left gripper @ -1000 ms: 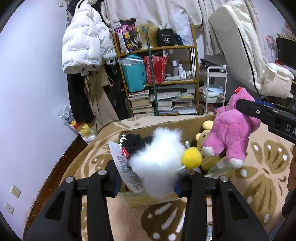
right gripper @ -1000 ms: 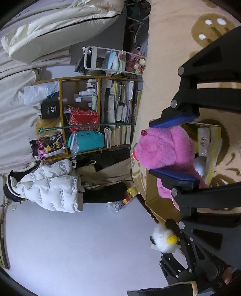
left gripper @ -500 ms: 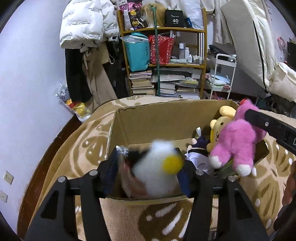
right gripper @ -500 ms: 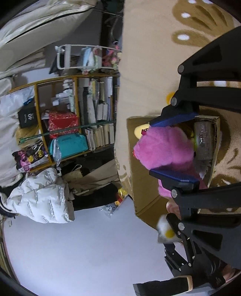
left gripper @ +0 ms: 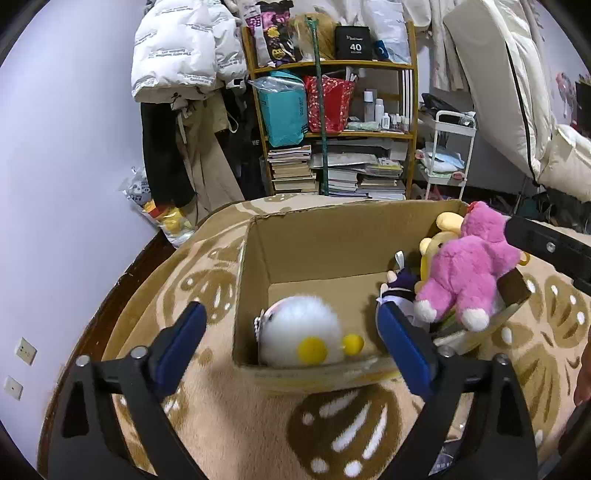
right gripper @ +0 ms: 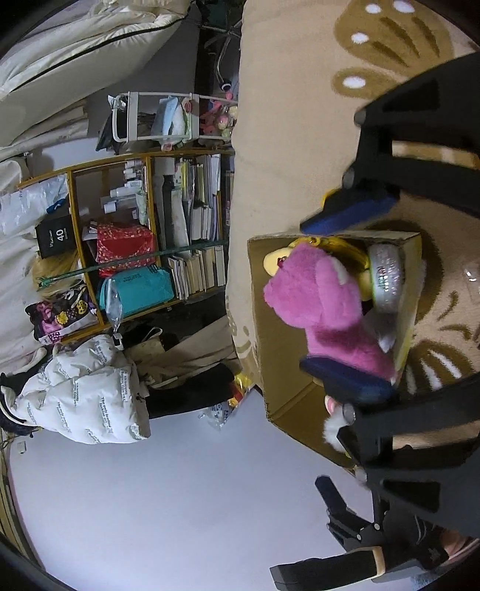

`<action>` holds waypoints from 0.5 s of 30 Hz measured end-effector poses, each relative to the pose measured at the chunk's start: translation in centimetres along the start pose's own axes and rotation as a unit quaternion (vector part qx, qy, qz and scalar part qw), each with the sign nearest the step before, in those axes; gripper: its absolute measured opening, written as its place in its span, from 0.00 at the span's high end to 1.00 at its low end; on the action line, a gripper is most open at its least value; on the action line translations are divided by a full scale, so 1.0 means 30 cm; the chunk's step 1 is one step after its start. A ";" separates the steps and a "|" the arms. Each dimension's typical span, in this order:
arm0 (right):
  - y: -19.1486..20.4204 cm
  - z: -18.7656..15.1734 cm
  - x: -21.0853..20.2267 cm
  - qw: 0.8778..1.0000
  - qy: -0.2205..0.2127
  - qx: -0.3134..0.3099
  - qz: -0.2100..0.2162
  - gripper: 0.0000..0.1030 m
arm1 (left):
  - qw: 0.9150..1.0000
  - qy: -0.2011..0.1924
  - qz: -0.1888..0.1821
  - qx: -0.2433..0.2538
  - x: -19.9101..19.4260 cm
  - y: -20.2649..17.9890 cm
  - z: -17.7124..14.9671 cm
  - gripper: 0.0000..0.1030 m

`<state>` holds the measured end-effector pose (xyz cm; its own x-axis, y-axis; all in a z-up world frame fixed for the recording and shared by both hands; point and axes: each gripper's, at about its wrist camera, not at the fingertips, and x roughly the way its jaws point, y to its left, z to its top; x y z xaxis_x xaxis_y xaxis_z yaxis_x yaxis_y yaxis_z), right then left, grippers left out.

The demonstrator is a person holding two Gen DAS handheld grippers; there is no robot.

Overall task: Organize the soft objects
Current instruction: 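Open the right gripper to drop the pink bear into the box, then withdraw both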

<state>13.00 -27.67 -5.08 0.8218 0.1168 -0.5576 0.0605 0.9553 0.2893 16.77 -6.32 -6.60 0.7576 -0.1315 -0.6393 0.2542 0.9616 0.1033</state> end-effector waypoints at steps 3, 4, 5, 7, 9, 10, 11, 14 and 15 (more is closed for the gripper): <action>-0.003 -0.013 -0.040 1.000 -0.002 0.000 -0.004 0.12 | 1.000 0.005 -0.002 -0.005 -0.026 0.012 -0.015 0.09; -0.004 -0.016 -0.051 1.000 0.001 0.000 -0.007 0.12 | 1.000 0.006 -0.001 -0.006 -0.034 0.014 -0.020 0.09; -0.003 -0.017 -0.060 1.000 0.004 0.001 -0.010 0.12 | 1.000 0.007 -0.001 -0.007 -0.044 0.016 -0.025 0.09; -0.006 -0.025 -0.085 1.000 0.007 0.004 -0.012 0.10 | 1.000 0.010 -0.001 -0.009 -0.070 0.019 -0.039 0.09; -0.011 -0.032 -0.119 1.000 0.007 0.006 -0.015 0.03 | 1.000 0.014 -0.005 -0.011 -0.095 0.018 -0.053 0.09; -0.012 -0.037 -0.136 1.000 0.004 0.007 -0.015 0.00 | 1.000 0.017 -0.007 -0.010 -0.112 0.014 -0.063 0.09; -0.014 -0.040 -0.159 1.000 0.001 0.007 -0.013 0.00 | 1.000 0.021 -0.010 -0.008 -0.126 0.009 -0.071 0.09; -0.003 -0.052 -0.206 1.000 0.000 0.001 -0.014 0.00 | 1.000 0.028 -0.009 0.001 -0.170 -0.012 -0.099 0.08; 0.001 -0.058 -0.221 1.000 0.000 -0.001 -0.014 0.00 | 0.999 0.030 -0.012 0.002 -0.184 -0.020 -0.112 0.08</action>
<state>6.57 -27.96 -2.72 0.8196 0.0893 -0.5659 0.0827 0.9590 0.2711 10.42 -5.35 -5.70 0.7145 -0.1391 -0.6857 0.2743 0.9573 0.0916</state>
